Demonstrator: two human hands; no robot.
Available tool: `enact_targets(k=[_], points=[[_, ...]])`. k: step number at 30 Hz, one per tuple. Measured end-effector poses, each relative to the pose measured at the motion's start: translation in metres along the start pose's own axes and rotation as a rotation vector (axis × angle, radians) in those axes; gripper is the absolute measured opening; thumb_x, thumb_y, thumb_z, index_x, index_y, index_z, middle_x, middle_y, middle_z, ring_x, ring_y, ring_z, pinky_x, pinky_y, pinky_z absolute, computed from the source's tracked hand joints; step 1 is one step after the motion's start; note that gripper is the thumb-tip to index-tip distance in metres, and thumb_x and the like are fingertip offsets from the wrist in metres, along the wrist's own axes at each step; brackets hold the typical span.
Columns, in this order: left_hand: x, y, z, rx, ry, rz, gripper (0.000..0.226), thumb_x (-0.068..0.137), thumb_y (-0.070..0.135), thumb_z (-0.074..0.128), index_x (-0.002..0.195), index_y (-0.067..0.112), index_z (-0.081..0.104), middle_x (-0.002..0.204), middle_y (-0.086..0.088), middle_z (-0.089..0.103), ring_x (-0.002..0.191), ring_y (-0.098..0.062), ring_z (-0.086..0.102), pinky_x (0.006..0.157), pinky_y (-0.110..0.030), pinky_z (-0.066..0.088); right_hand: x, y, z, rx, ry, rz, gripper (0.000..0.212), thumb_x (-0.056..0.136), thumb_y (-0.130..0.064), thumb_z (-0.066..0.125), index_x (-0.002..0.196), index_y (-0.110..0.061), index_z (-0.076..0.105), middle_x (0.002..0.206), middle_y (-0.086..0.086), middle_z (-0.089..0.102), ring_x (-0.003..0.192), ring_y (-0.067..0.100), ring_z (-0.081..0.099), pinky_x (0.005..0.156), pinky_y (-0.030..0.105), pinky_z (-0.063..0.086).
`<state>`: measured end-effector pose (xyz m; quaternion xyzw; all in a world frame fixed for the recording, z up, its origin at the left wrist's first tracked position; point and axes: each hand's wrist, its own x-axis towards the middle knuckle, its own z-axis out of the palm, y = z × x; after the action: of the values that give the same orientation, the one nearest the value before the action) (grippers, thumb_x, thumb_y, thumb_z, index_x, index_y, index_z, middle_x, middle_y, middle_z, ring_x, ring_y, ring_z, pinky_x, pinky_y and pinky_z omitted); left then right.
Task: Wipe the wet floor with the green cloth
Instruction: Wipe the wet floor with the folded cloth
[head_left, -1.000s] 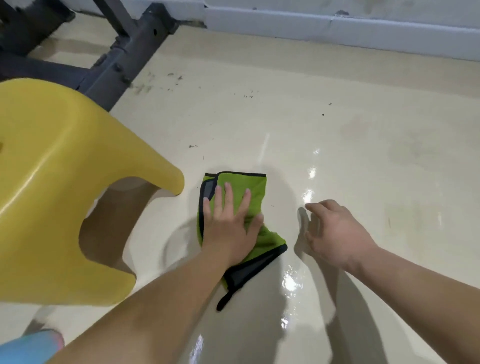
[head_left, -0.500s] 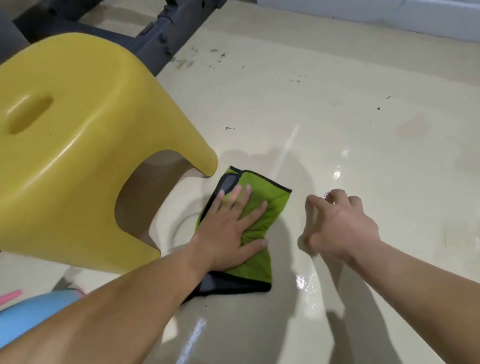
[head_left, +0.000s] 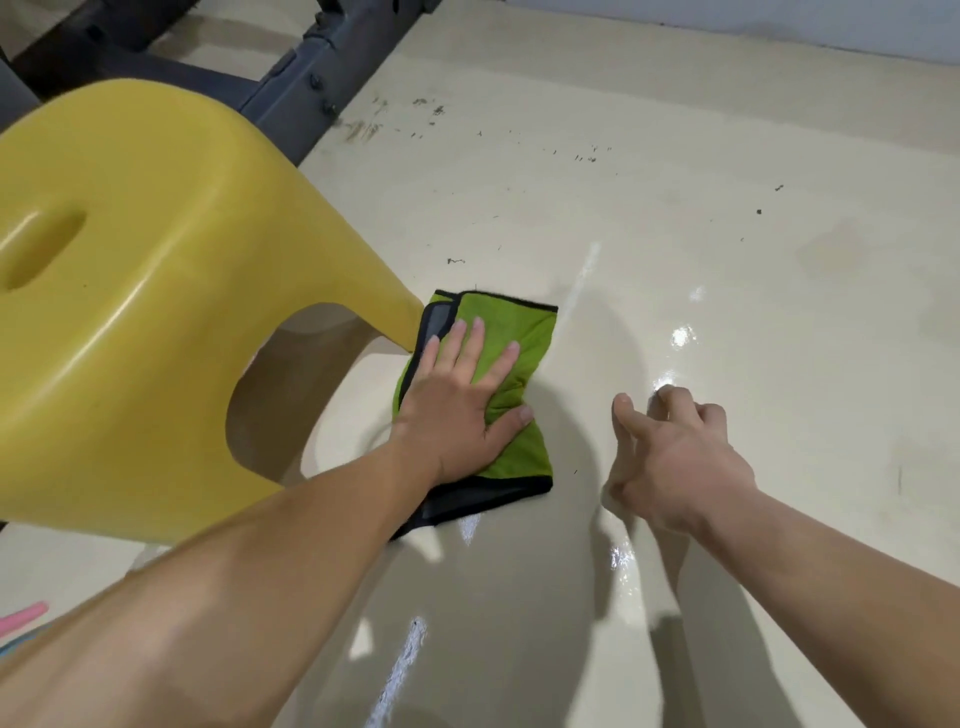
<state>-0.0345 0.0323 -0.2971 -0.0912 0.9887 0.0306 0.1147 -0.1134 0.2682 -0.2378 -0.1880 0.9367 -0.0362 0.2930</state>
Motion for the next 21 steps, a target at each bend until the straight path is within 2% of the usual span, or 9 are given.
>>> enact_targets(k=[2,4,6,8,10,13,15,18,21], points=[[-0.029,0.011,0.004,0.028,-0.031,-0.054,0.082,0.094,0.08,0.0,0.162,0.036,-0.011,0.173,-0.016,-0.014,0.159,-0.033,-0.019,0.127,-0.055,-0.004,-0.002,0.001,0.0,0.027,0.002,0.006,0.068,0.082,-0.034,0.061,0.141,-0.045,0.029,0.135,-0.004,0.025,0.129,0.026,0.021,0.082,0.036,0.041],[-0.068,0.02,0.009,0.052,-0.072,-0.098,0.081,0.094,0.079,-0.003,0.16,0.036,-0.019,0.171,-0.016,-0.021,0.157,-0.033,-0.025,0.127,-0.055,-0.007,-0.005,0.001,0.001,0.058,0.012,0.014,0.059,0.074,-0.032,0.066,0.124,-0.043,0.037,0.128,-0.004,0.027,0.124,0.025,0.022,0.08,0.037,0.041],[-0.11,0.026,0.017,-0.03,-0.062,-0.165,0.081,0.096,0.08,0.006,0.163,0.037,-0.01,0.172,-0.015,-0.019,0.158,-0.032,-0.024,0.127,-0.055,-0.007,-0.009,-0.002,0.001,0.069,0.05,0.025,0.054,0.069,-0.029,0.068,0.113,-0.041,0.039,0.124,-0.003,0.029,0.121,0.023,0.023,0.08,0.038,0.039],[-0.152,0.029,0.029,-0.115,-0.024,-0.265,0.081,0.098,0.079,0.018,0.166,0.036,0.009,0.173,-0.016,-0.008,0.16,-0.033,-0.015,0.128,-0.057,-0.001,-0.013,-0.006,0.003,0.02,0.093,-0.002,0.053,0.07,-0.029,0.066,0.113,-0.044,0.038,0.124,-0.004,0.031,0.124,0.023,0.025,0.081,0.039,0.037],[-0.184,0.038,0.042,-0.12,-0.015,-0.334,0.081,0.1,0.076,0.023,0.166,0.029,0.02,0.173,-0.02,0.001,0.16,-0.037,-0.008,0.126,-0.06,0.006,-0.014,-0.01,-0.001,-0.044,0.123,-0.042,0.056,0.07,-0.029,0.066,0.116,-0.046,0.037,0.127,-0.004,0.032,0.128,0.023,0.025,0.085,0.042,0.039],[-0.21,0.048,0.054,-0.089,-0.02,-0.363,0.082,0.1,0.074,0.026,0.164,0.024,0.027,0.172,-0.024,0.009,0.16,-0.042,0.001,0.123,-0.065,0.012,-0.019,-0.017,-0.006,-0.079,0.106,-0.132,0.062,0.07,-0.034,0.07,0.124,-0.045,0.039,0.134,-0.003,0.033,0.133,0.024,0.027,0.091,0.041,0.042],[-0.207,0.045,0.053,-0.068,-0.019,-0.353,0.084,0.099,0.075,0.024,0.164,0.023,0.028,0.171,-0.025,0.009,0.159,-0.043,0.001,0.123,-0.066,0.013,-0.022,-0.016,-0.005,-0.026,0.091,-0.17,0.053,0.076,-0.038,0.069,0.125,-0.042,0.047,0.134,-0.004,0.037,0.132,0.022,0.032,0.083,0.036,0.041],[-0.169,0.052,0.039,-0.045,-0.068,-0.325,0.089,0.095,0.08,0.012,0.166,0.027,0.011,0.172,-0.023,-0.005,0.158,-0.041,-0.014,0.125,-0.065,0.003,-0.03,-0.001,-0.003,0.038,0.134,-0.173,0.027,0.089,-0.041,0.058,0.115,-0.037,0.06,0.12,-0.007,0.048,0.123,0.019,0.045,0.073,0.033,0.042],[-0.098,0.077,0.019,-0.035,-0.114,-0.254,0.088,0.093,0.08,0.002,0.162,0.03,-0.02,0.167,-0.02,-0.03,0.152,-0.04,-0.033,0.123,-0.063,-0.014,-0.042,0.025,-0.001,0.074,0.138,-0.077,0.021,0.094,-0.043,0.052,0.112,-0.037,0.061,0.11,-0.009,0.055,0.107,0.017,0.056,0.071,0.031,0.043]])
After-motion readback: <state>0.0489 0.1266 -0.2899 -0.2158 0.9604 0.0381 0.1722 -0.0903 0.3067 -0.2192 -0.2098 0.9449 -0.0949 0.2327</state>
